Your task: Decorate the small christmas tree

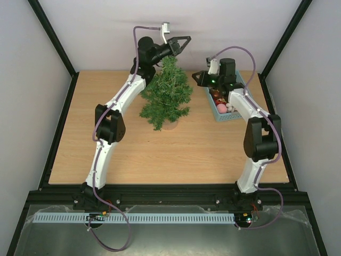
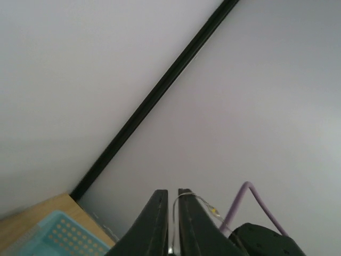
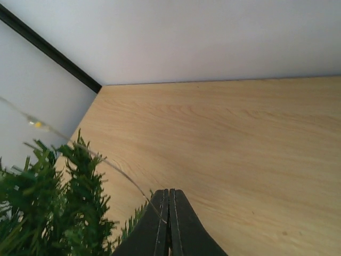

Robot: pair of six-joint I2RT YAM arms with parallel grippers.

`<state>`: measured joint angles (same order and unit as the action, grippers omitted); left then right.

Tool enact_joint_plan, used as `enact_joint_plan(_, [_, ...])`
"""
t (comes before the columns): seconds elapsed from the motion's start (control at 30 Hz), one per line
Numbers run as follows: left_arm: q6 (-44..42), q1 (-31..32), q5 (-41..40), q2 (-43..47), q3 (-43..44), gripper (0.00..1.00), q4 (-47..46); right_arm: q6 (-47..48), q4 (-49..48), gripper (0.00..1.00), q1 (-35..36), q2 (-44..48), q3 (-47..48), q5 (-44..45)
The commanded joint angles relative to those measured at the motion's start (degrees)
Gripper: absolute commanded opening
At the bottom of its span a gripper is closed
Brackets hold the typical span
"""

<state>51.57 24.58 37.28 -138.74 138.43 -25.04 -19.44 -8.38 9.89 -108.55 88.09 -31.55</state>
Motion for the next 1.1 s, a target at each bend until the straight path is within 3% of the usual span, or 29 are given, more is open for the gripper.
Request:
enact_joint_plan(0.0, [-3.25,0.1,0.14,5.17,-1.2,0.24,1.13,1.73,5.09,0.01,-0.15,8.0,-3.68,4.09])
enact_joint_plan(0.03, [-4.1,0.04,0.01,5.67,-1.52,0.36,2.33,1.91,6.18,0.01,-0.14,9.44,-4.38,4.93])
enact_joint_plan(0.17, [-6.66,-0.48,-0.63,7.82,-3.12,0.65,6.01,2.46,11.61,0.01,-0.2,14.81,-5.79,9.28])
enact_joint_plan(0.4, [-9.91,-3.82,-0.84,11.17,-5.19,0.98,12.11,0.55,18.32,0.01,-0.31,21.16,-7.13,12.87])
enact_joint_plan(0.67, [-10.51,-7.34,9.03,10.63,-4.96,0.99,16.14,-1.76,21.63,0.01,-0.31,18.83,-4.46,13.38])
enact_joint_plan(0.83, [-18.75,-8.95,4.63,16.55,-12.12,0.99,24.53,-2.57,25.06,0.01,-0.34,17.03,-0.48,14.41])
enact_joint_plan(1.07, [-16.95,-14.08,-2.58,23.97,-20.99,0.99,25.6,-2.81,27.79,0.01,-0.36,19.84,-5.16,15.45])
